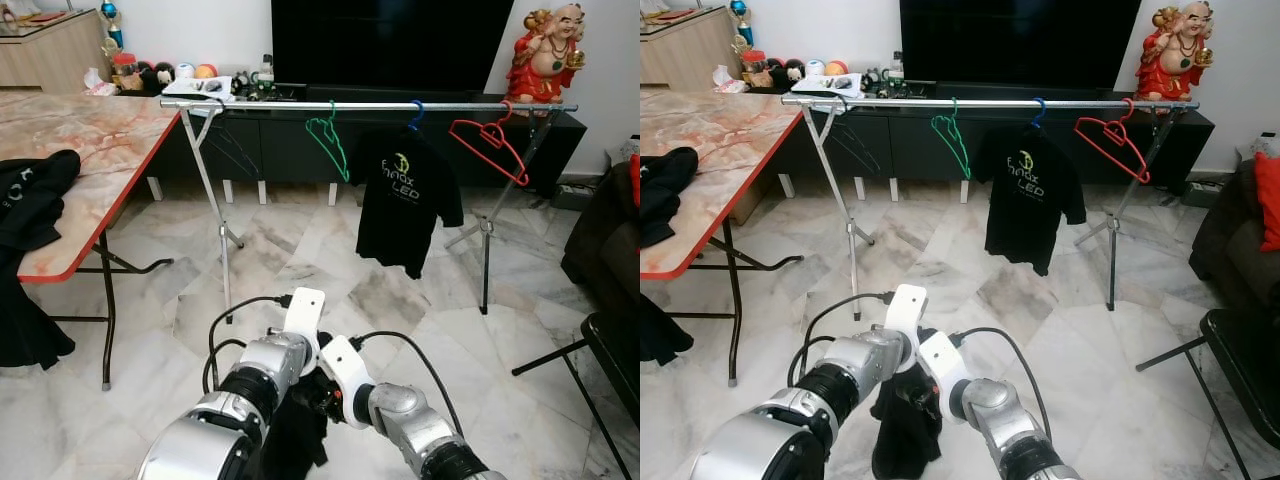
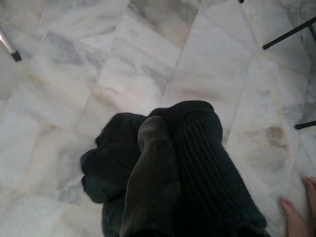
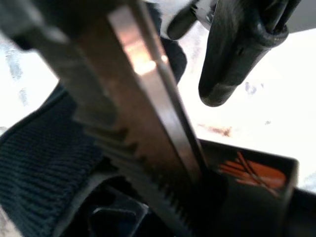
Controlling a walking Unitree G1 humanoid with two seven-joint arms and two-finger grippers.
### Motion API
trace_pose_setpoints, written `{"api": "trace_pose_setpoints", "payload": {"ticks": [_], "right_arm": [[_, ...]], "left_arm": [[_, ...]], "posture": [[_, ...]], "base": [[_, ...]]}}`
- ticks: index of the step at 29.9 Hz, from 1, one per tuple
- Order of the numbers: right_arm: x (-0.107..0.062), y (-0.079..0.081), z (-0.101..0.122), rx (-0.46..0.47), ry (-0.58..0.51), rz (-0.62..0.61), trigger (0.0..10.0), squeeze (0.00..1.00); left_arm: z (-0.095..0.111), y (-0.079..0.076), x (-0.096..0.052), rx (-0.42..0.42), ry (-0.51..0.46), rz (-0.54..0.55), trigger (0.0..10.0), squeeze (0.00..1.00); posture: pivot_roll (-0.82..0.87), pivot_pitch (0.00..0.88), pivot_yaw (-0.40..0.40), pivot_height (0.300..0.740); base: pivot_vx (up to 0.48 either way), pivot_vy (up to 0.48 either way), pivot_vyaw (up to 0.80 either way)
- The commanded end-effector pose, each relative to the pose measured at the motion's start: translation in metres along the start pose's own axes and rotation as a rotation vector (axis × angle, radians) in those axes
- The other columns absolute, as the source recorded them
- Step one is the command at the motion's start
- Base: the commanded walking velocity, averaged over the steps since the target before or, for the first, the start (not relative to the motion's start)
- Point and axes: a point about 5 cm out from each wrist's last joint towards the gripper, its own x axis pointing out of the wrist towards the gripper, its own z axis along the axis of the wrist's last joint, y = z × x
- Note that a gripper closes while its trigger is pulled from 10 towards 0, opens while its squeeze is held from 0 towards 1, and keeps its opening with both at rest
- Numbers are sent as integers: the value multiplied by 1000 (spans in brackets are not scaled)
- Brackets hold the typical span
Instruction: Hang hanger
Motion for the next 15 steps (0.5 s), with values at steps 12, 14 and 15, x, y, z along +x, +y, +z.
{"api": "trace_pose_setpoints", "payload": {"ticks": [12, 14, 15], "right_arm": [[-8, -24, 11, -120, -14, -227, 10000, 0], [-10, -29, 10, -129, -13, -253, 10000, 0], [-10, -29, 10, -129, -13, -253, 10000, 0]], "left_arm": [[16, -6, -2, 14, -26, -32, 10000, 0], [16, -7, -2, 22, -22, -39, 10000, 0], [16, -7, -2, 22, -22, -39, 10000, 0]], "posture": [[58, 0, -5, 740], [58, 0, -5, 740], [58, 0, -5, 740]], "base": [[0, 0, 0], [0, 0, 0], [0, 0, 0]]}}
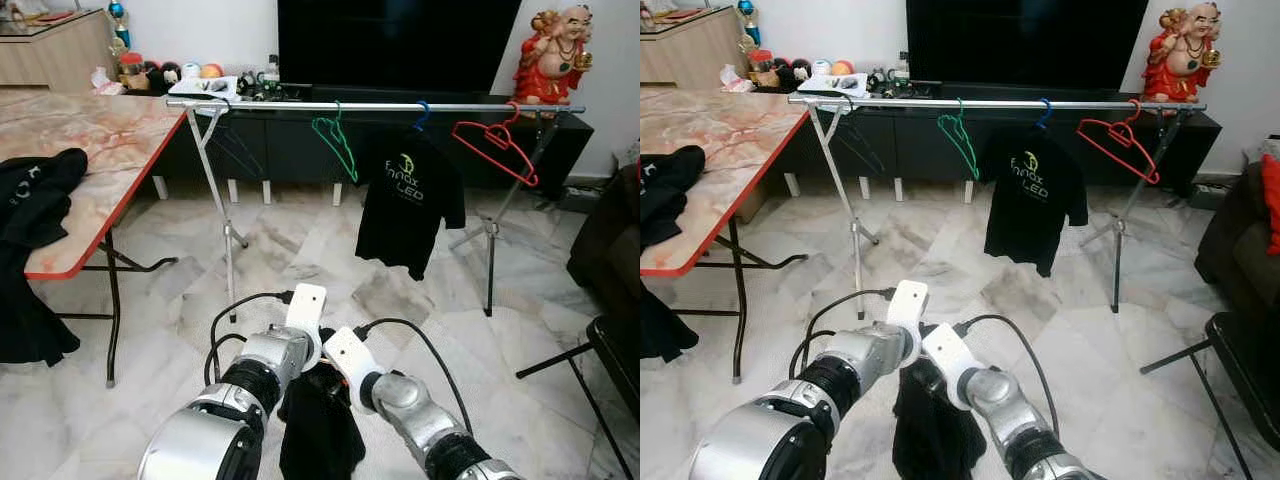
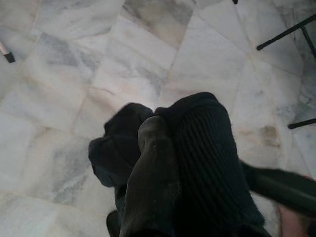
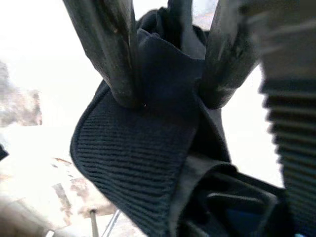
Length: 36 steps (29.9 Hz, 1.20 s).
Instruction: Hang hanger
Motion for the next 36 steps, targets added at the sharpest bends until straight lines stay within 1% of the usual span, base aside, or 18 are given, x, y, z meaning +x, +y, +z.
{"api": "trace_pose_setpoints", "payload": {"ticks": [1, 2, 3, 6, 8, 9, 10, 11, 15, 18, 21, 27, 30, 36], "right_arm": [[-2, -8, 4, -34, -7, -35, 10000, 0], [-3, -13, 5, -31, -15, -49, 10000, 0], [-3, -13, 5, -31, -15, -49, 10000, 0], [-6, -22, 9, -43, -36, -88, 10000, 0], [-7, -24, 10, -39, -40, -95, 10000, 0], [-8, -28, 11, -39, -44, -111, 10000, 0], [-8, -28, 11, -39, -44, -111, 10000, 0], [-10, -31, 12, -36, -50, -122, 10000, 0], [-10, -33, 13, -35, -54, -129, 10000, 0], [-9, -30, 11, -26, -51, -121, 10000, 0], [-6, -23, 9, 11, -49, -79, 10000, 0], [-2, -10, 3, 45, -27, 2, 10000, 0], [0, 2, -4, 24, 7, 96, 10000, 0], [0, 6, -6, 21, 18, 126, 10000, 0]], "left_arm": [[8, -5, -1, 19, -11, -22, 10000, 0], [7, -6, -1, 27, -8, -24, 10000, 0], [7, -6, -1, 27, -8, -24, 10000, 0], [5, -7, 0, 41, 1, -28, 10000, 0], [4, -8, 0, 44, 4, -30, 10000, 0], [2, -8, 0, 50, 11, -36, 10000, 0], [2, -8, 0, 50, 11, -36, 10000, 0], [1, -9, 0, 53, 14, -39, 10000, 0], [1, -9, 0, 58, 18, -46, 10000, 0], [2, -12, 0, 65, 19, -60, 10000, 0], [2, -16, 0, 71, 20, -77, 10000, 0], [1, -19, 1, 76, 24, -86, 10000, 0], [1, -19, 0, 75, 24, -90, 10000, 0], [2, -19, 0, 74, 20, -95, 10000, 0]], "posture": [[58, 0, -5, 740], [53, 0, -4, 740], [53, 0, -4, 740], [49, 0, -4, 740], [49, 0, -4, 740], [49, 0, -4, 740], [49, 0, -4, 740], [49, 0, -4, 740], [53, 0, -5, 740], [58, 0, -5, 740], [63, 0, -5, 740], [67, 0, -6, 740], [71, 0, -9, 740], [75, 0, -11, 740]], "base": [[0, 0, 0], [0, 0, 0], [0, 0, 0], [0, 0, 0], [0, 0, 0], [0, 0, 0], [0, 0, 0], [0, 0, 0], [0, 0, 0], [0, 0, 0], [0, 0, 0], [0, 0, 0], [0, 0, 0], [0, 0, 0]]}}
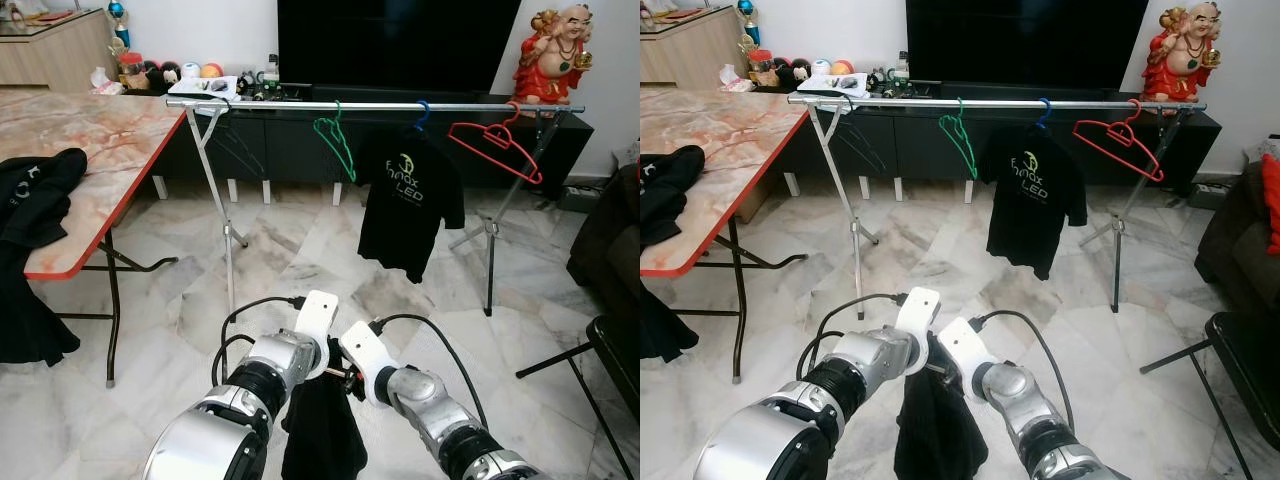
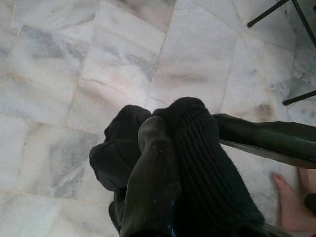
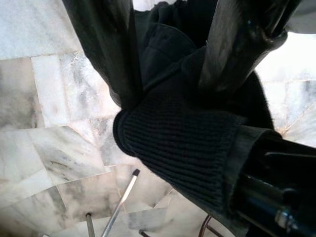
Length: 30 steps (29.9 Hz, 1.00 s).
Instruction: Hang hanger
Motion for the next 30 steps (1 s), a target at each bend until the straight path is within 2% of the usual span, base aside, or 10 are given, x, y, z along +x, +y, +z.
{"api": "trace_pose_setpoints", "payload": {"ticks": [1, 9, 15, 18, 22, 28, 30], "right_arm": [[5, 15, -4, -1, 18, 86, 10000, 0], [6, 30, -9, -53, 46, 231, 10000, 0], [5, 31, -10, -67, 55, 251, 10000, 0], [6, 27, -8, -86, 50, 207, 10000, 0], [5, 12, 0, -91, 25, 57, 10000, 0], [0, -4, 3, -177, 38, -54, 10000, 0], [-1, -8, 4, -151, 28, -99, 10000, 0]], "left_arm": [[11, -7, -1, 20, -38, -28, 10000, 0], [11, -8, -1, 19, -37, -31, 10000, 0], [12, -9, -1, 16, -40, -38, 10000, 0], [14, -9, -2, 15, -43, -40, 10000, 0], [14, -9, -2, 14, -45, -42, 10000, 0], [12, -9, -1, 18, -40, -44, 10000, 0], [12, -10, -1, 18, -39, -47, 10000, 0]], "posture": [[75, 0, -11, 740], [72, 0, -10, 740], [71, 0, -10, 740], [71, 0, -10, 740], [80, 0, -11, 740], [79, 0, -9, 740], [76, 0, -10, 740]], "base": [[0, 0, 0], [0, 0, 0], [0, 0, 0], [0, 0, 0], [0, 0, 0], [0, 0, 0], [0, 0, 0]]}}
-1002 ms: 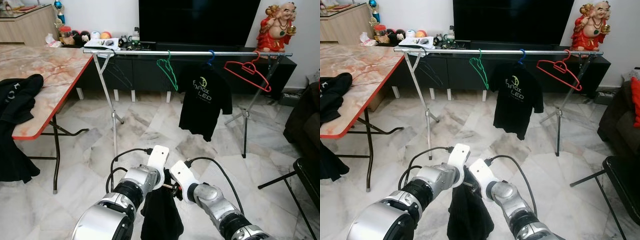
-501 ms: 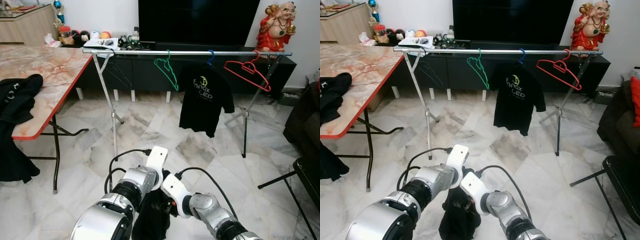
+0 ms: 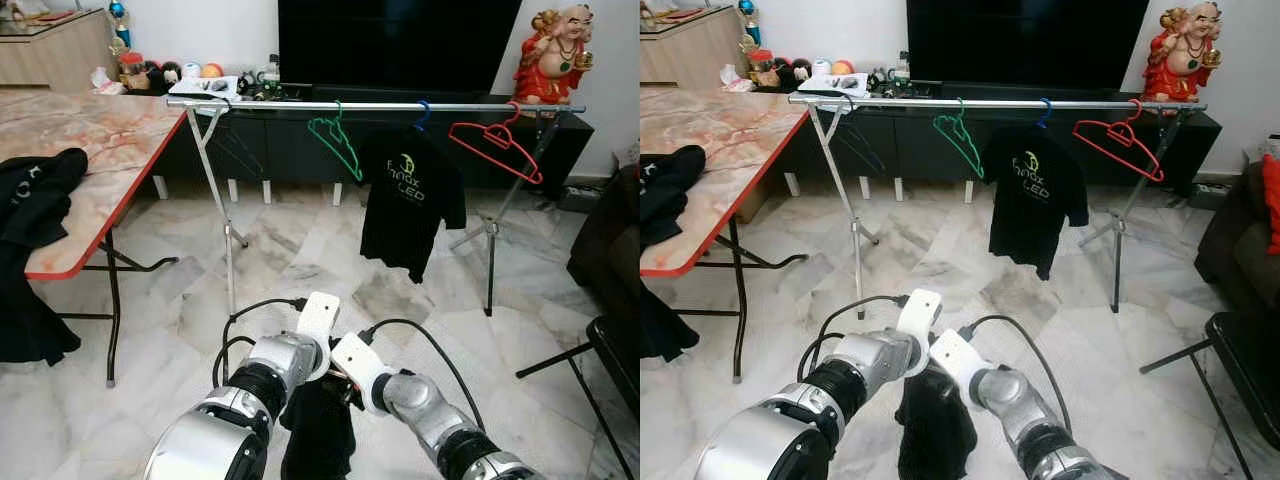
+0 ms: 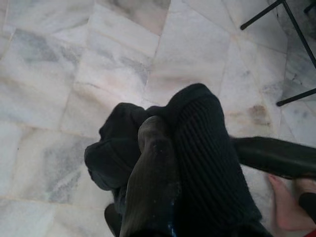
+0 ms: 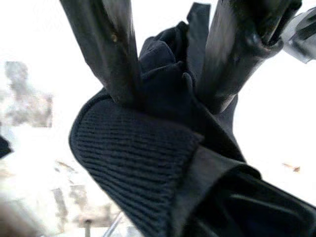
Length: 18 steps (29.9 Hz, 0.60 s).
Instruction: Hang hanger
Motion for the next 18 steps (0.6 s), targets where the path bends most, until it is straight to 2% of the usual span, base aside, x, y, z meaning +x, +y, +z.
{"api": "trace_pose_setpoints", "payload": {"ticks": [1, 2, 7, 11, 18], "right_arm": [[-1, -8, 7, 5, -19, -53, 10000, 0], [-1, -9, 6, 33, -22, -66, 10000, 0], [-2, -13, 6, 46, -26, -106, 10000, 0], [-4, -19, 8, 138, -67, -126, 10000, 0], [-7, -23, 4, 174, -73, -144, 10000, 0]], "left_arm": [[10, -8, -1, 17, -28, -26, 10000, 0], [10, -9, -1, 17, -27, -29, 10000, 0], [9, -9, -1, 21, -22, -34, 10000, 0], [5, -7, 0, 40, -4, -35, 10000, 0], [-5, -15, 2, 79, 42, -79, 10000, 0]], "posture": [[76, 0, -10, 740], [77, 0, -9, 740], [78, 0, -8, 740], [77, 0, -9, 740], [74, 0, -7, 740]], "base": [[0, 0, 0], [0, 0, 0], [0, 0, 0], [0, 0, 0], [0, 0, 0]]}}
